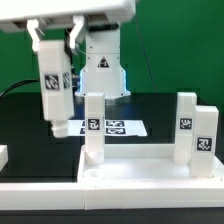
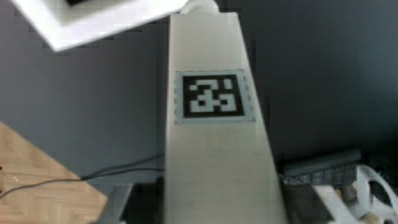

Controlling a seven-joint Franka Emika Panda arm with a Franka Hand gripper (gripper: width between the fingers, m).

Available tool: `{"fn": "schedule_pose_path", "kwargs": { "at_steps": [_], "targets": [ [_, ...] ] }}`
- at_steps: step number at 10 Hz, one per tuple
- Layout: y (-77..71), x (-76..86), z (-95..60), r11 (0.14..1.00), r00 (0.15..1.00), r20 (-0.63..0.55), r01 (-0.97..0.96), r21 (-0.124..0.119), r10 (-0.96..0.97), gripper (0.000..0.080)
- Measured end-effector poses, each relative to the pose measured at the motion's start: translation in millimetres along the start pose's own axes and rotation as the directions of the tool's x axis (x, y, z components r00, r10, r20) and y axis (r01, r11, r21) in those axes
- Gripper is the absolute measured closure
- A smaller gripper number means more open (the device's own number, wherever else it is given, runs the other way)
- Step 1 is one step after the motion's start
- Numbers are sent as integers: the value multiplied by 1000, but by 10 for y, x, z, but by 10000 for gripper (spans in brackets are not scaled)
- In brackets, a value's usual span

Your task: Assemble desk

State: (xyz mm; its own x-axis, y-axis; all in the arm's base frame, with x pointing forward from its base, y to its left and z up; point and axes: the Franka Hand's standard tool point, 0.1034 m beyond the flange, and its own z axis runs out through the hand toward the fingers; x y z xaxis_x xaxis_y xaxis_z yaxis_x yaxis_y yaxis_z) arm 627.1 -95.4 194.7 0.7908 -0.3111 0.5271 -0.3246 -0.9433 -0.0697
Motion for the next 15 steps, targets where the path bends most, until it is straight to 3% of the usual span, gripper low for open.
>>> {"fn": "schedule_pose_path", "kwargs": {
  "at_steps": [1, 4, 6, 7, 10, 15],
  "targets": [
    [53, 72, -20, 1000, 999, -42, 7, -13, -7, 511],
    [46, 59, -11, 1000, 999, -38, 7, -13, -7, 511],
    [-110, -1, 25, 1000, 1000, 15, -14, 15, 14, 511],
    [-140, 9, 66, 1000, 1000, 21, -10, 16, 10, 511],
    [-309, -227, 313, 1000, 998, 56, -21, 5, 21, 511],
    [-372, -435, 499, 1000, 996, 90, -9, -9, 10, 511]
  ]
}}
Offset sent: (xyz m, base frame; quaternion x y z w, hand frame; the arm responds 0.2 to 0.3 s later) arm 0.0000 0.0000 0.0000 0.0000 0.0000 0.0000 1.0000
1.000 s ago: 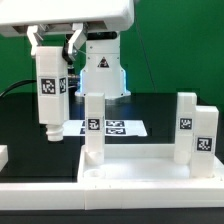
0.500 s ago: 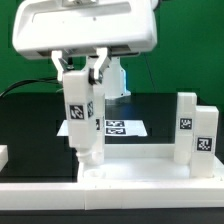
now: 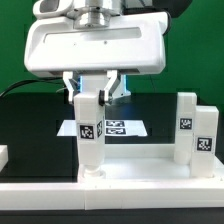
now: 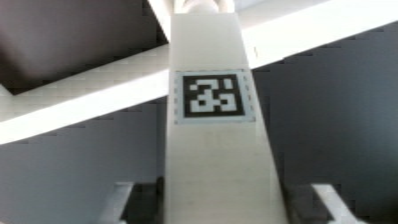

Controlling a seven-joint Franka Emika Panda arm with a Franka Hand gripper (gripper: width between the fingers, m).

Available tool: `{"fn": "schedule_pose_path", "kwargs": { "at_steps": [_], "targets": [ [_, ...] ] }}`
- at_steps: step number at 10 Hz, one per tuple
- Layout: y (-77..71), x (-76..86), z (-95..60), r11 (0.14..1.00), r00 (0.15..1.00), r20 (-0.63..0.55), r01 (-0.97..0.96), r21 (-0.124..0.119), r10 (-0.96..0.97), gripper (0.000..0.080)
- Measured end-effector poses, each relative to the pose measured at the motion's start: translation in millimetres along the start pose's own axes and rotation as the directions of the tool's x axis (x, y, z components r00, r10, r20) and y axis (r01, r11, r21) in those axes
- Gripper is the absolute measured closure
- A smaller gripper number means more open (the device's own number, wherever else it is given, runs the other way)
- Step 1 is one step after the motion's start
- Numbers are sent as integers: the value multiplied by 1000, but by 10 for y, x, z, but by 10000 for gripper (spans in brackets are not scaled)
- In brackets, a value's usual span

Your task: Assemble desk

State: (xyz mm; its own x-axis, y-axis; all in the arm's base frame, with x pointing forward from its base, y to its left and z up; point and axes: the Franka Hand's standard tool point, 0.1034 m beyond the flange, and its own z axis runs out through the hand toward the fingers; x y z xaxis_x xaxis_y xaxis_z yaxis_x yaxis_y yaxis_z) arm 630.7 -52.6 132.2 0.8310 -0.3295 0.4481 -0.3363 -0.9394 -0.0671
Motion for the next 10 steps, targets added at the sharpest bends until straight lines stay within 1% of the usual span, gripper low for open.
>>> {"fn": "schedule_pose_path", "kwargs": {
  "at_steps": [1, 2, 5, 7, 10],
  "targets": [
    [-24, -31, 23, 1000, 1000, 4, 5, -1, -5, 511],
    [-18, -37, 37, 1000, 1000, 1, 7, -3, -7, 511],
    [-42, -28, 89, 1000, 999, -40, 20, -15, -20, 511],
    [-47, -13, 98, 999, 998, -63, 25, -20, -26, 511],
    [-43, -14, 96, 1000, 998, -60, 25, -20, -26, 511]
  ]
}}
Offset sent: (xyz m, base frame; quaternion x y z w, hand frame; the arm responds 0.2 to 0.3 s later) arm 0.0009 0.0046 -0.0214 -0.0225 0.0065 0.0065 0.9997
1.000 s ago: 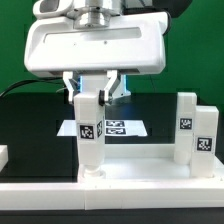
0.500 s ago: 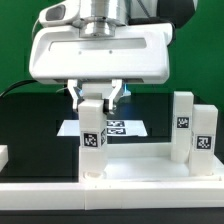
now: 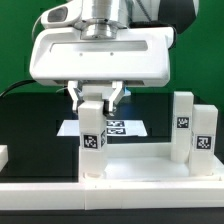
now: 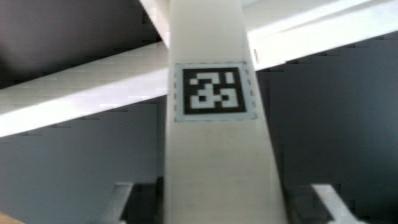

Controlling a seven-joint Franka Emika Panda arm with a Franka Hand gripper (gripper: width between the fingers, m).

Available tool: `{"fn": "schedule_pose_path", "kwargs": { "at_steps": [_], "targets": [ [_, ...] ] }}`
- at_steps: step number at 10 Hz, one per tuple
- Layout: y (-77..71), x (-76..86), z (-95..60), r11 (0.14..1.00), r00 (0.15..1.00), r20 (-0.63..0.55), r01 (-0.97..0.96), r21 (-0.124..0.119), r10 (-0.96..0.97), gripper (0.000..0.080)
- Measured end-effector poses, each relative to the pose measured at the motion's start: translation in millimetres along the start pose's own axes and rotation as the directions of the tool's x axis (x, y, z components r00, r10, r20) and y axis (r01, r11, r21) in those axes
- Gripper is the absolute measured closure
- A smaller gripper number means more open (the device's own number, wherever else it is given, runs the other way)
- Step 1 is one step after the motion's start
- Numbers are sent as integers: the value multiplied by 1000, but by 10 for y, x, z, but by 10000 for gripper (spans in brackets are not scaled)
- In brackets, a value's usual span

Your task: Assemble desk

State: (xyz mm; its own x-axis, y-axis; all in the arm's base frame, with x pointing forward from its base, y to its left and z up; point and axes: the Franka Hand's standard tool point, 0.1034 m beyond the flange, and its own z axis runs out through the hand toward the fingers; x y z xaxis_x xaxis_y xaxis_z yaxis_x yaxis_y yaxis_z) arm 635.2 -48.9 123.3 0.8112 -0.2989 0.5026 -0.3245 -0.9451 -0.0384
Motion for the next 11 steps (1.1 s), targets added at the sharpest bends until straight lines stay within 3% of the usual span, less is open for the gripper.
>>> {"fn": "schedule_pose_path", "kwargs": {
  "at_steps": [3, 8, 9, 10, 11],
  "targets": [
    [1, -4, 4, 1000, 1000, 1, 0, -1, 0, 190],
    [2, -6, 6, 1000, 1000, 1, 1, -1, -1, 150],
    [-51, -17, -3, 1000, 1000, 26, -18, 9, 17, 150],
    [-175, 45, -84, 999, 998, 60, -37, 34, 35, 150],
    [-194, 106, -125, 998, 997, 66, -42, 42, 39, 150]
  ]
}}
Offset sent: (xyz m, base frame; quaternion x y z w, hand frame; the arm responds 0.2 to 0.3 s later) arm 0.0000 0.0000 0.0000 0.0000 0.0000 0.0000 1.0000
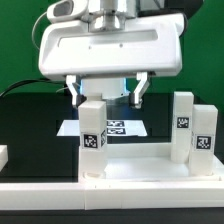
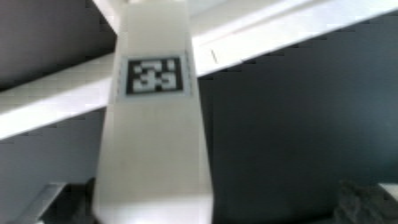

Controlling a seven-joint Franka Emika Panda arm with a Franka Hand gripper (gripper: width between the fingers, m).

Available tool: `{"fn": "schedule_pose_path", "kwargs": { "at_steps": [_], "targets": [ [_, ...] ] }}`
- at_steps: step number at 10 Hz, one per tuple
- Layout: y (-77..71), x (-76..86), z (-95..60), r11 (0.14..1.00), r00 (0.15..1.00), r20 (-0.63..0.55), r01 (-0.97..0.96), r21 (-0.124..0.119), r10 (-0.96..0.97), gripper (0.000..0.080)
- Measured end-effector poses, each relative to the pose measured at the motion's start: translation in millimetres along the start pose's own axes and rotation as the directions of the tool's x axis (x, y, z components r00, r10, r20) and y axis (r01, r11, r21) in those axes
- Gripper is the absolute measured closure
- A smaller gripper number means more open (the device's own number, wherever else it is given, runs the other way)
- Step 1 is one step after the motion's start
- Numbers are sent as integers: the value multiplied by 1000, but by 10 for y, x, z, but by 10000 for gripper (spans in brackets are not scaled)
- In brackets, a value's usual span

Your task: Assemble desk

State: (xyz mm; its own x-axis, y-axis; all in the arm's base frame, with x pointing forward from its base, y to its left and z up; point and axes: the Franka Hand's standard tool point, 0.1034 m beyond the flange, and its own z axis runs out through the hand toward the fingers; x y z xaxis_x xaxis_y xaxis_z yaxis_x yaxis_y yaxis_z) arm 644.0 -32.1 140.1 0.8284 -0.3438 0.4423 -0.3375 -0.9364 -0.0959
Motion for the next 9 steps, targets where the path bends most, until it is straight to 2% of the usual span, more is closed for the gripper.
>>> {"fn": "schedule_pose_path", "kwargs": {
  "at_steps": [1, 2, 4, 8, 9],
  "targets": [
    [-41, 68, -49, 1000, 998, 68, -12, 17, 10, 150],
    [-52, 196, -98, 1000, 999, 52, -16, 24, 15, 150],
    [17, 33, -3, 999, 974, 224, -36, 24, 30, 150],
    [208, 10, 54, 998, 861, 506, -61, 16, 44, 150],
    [223, 54, 84, 997, 845, 532, -72, 9, 56, 150]
  ]
}}
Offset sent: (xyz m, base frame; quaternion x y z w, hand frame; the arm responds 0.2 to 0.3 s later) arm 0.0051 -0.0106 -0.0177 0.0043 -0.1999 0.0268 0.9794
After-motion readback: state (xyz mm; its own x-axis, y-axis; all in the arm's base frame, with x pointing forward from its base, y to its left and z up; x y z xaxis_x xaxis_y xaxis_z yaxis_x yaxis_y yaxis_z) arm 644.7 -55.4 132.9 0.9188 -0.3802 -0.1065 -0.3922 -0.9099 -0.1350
